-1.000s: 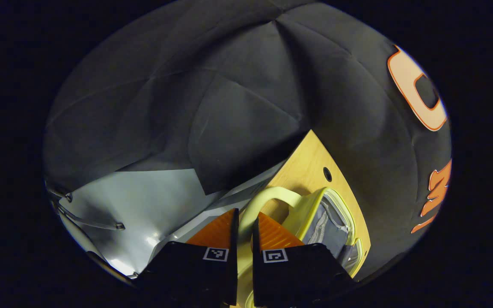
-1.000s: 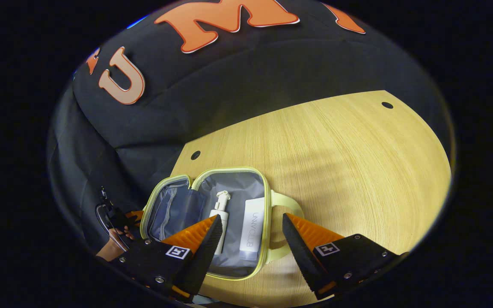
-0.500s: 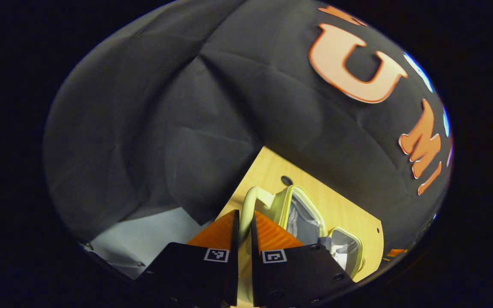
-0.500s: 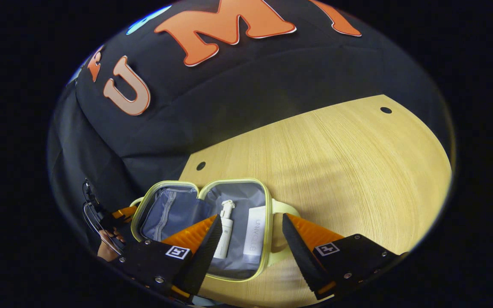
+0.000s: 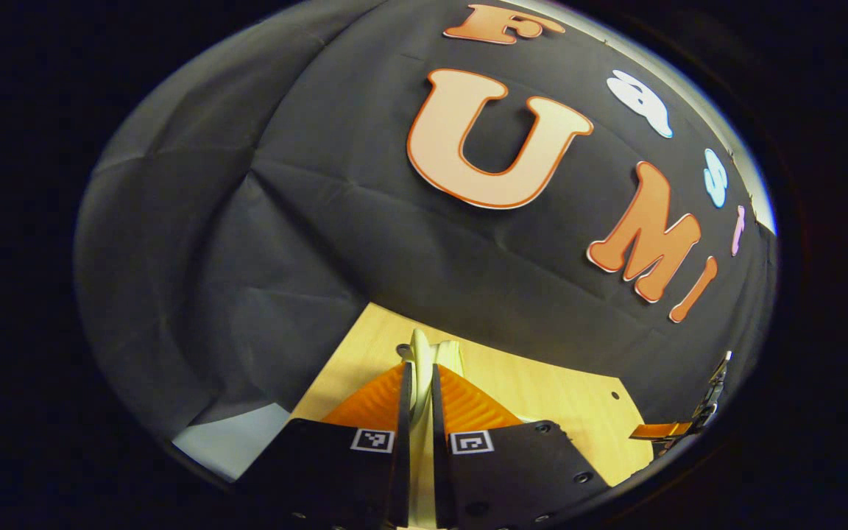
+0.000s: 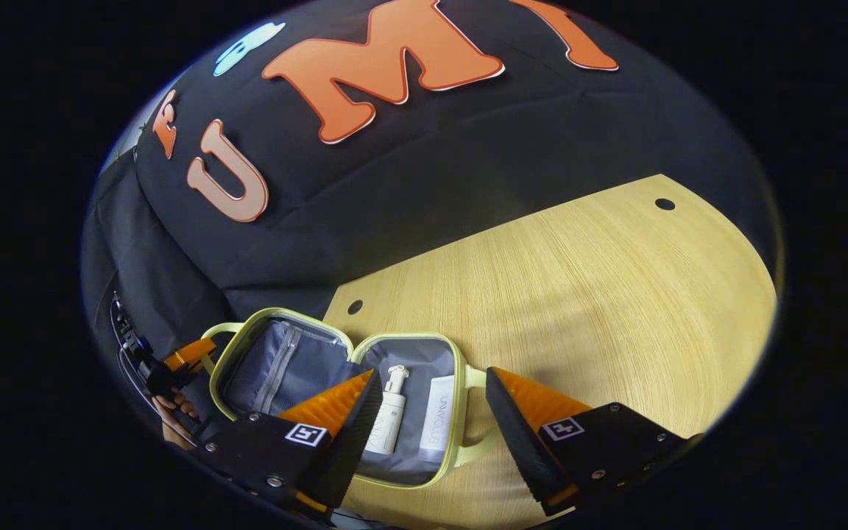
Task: First open the suitcase, pack the skin care products into it, and then close the suitcase.
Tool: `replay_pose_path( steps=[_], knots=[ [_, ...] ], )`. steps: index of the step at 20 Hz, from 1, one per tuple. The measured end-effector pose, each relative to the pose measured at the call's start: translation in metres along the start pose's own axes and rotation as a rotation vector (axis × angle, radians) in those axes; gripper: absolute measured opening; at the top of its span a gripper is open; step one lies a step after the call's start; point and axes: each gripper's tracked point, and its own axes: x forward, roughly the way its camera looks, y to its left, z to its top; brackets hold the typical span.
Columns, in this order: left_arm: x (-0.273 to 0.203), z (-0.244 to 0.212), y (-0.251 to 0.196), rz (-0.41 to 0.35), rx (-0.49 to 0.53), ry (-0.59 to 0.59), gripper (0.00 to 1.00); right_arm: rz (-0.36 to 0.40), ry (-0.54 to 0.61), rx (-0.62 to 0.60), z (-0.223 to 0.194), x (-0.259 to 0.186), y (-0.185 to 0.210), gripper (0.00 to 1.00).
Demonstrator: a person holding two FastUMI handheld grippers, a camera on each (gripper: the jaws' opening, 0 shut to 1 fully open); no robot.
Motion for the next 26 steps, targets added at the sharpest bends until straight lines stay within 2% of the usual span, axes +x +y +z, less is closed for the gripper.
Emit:
replay_pose_path(
  steps=[7, 11, 16, 21, 26],
  knots=[
    [-0.022, 0.002, -0.082, -0.142, 0.026, 0.008, 0.14, 0.027, -0.030, 0.001, 0.019, -0.014, -0.017, 0.91],
    [-0.027, -0.010, -0.151, -0.261, 0.013, 0.032, 0.14, 0.023, -0.025, 0.002, 0.021, -0.020, -0.035, 0.90],
    [-0.023, -0.054, -0.220, -0.344, 0.034, 0.087, 0.14, 0.034, -0.042, 0.000, 0.032, -0.032, -0.056, 0.91],
    [-0.015, -0.113, -0.287, -0.392, 0.080, 0.190, 0.14, 0.030, -0.052, 0.020, 0.041, -0.046, -0.087, 0.91],
    [-0.006, -0.176, -0.321, -0.404, 0.106, 0.296, 0.14, 0.012, -0.064, 0.030, 0.049, -0.063, -0.122, 0.91]
  ],
)
